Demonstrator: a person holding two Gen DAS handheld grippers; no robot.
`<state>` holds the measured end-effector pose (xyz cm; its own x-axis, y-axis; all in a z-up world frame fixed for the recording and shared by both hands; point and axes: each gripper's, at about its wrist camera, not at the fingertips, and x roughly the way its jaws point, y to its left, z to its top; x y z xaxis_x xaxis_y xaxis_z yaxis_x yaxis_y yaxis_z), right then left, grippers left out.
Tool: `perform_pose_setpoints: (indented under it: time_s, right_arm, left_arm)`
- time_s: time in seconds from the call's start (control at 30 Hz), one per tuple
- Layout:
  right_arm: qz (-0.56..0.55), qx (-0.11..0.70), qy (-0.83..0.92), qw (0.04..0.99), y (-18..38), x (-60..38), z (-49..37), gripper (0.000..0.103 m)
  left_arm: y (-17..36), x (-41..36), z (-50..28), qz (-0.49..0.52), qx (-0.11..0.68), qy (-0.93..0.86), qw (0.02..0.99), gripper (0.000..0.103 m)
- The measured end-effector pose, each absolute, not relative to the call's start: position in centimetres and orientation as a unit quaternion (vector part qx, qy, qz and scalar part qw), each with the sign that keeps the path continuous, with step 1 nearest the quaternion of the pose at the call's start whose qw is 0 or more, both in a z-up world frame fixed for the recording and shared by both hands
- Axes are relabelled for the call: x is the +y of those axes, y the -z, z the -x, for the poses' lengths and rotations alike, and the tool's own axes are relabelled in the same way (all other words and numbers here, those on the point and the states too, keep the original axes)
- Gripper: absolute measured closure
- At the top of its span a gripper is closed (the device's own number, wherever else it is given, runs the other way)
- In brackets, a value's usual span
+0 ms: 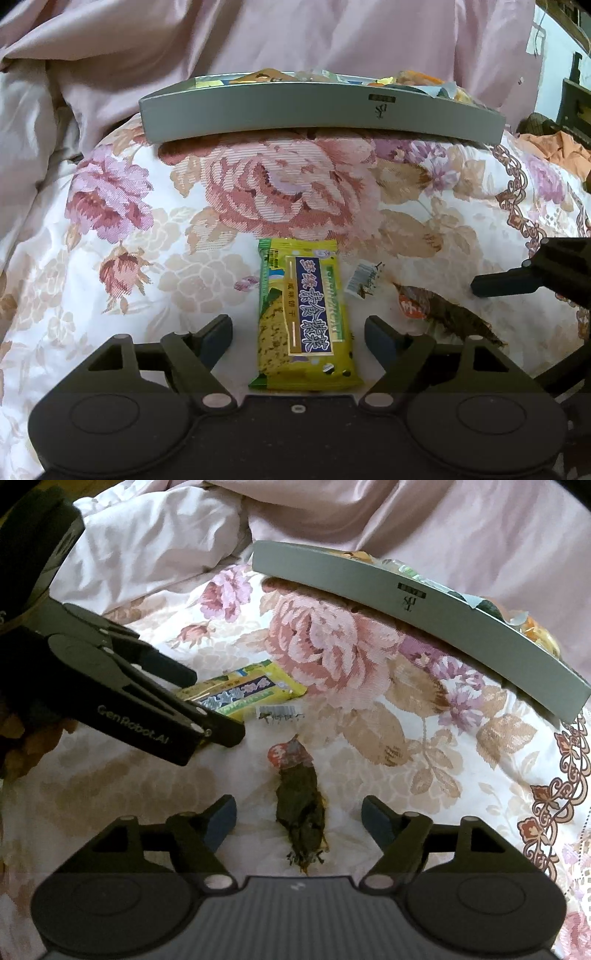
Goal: Organize snacks
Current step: 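Close the left tool on the yellow packet while the right tool grasps the dried-food packet, then lift the yellow packet with the left tool while the right tool carries the dried-food packet to the tray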
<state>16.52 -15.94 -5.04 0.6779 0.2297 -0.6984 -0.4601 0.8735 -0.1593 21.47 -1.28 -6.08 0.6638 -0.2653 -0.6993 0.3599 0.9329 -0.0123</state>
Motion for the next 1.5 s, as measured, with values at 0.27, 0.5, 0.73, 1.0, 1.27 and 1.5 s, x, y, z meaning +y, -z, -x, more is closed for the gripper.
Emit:
perform_pose_setpoints:
  time_s: [0.27,0.5,0.73,1.0,1.27,1.5]
  right_arm:
    - [0.162,0.365,-0.195,0.896,5.0,-16.0,-16.5,0.029]
    - [0.160,0.361,-0.198,0.897,5.1,-15.9,-16.5,0.053]
    - [0.178,0.351,-0.185,0.901,5.2,-15.4,-16.4,0.053]
    - [0.275,0.294,-0.154,0.902,5.6,-14.0,-15.2,0.053]
    - [0.332,0.246,-0.127,0.902,5.7,-13.3,-14.6,0.053]
    - [0.344,0.208,-0.109,0.909,5.3,-13.3,-14.2,0.053]
  left_arm:
    - [6.1,-1.8,-21.1,-0.083,0.365,0.185,0.908,0.041]
    - [6.1,-2.0,-21.0,-0.095,0.360,0.179,0.911,0.052]
    - [6.1,-2.1,-20.9,-0.100,0.355,0.176,0.913,0.052]
    - [6.0,-2.3,-20.7,-0.111,0.346,0.176,0.915,0.053]
    - [5.7,-2.7,-20.1,-0.128,0.321,0.177,0.922,0.053]
    - [5.5,-2.6,-19.9,-0.126,0.308,0.174,0.927,0.054]
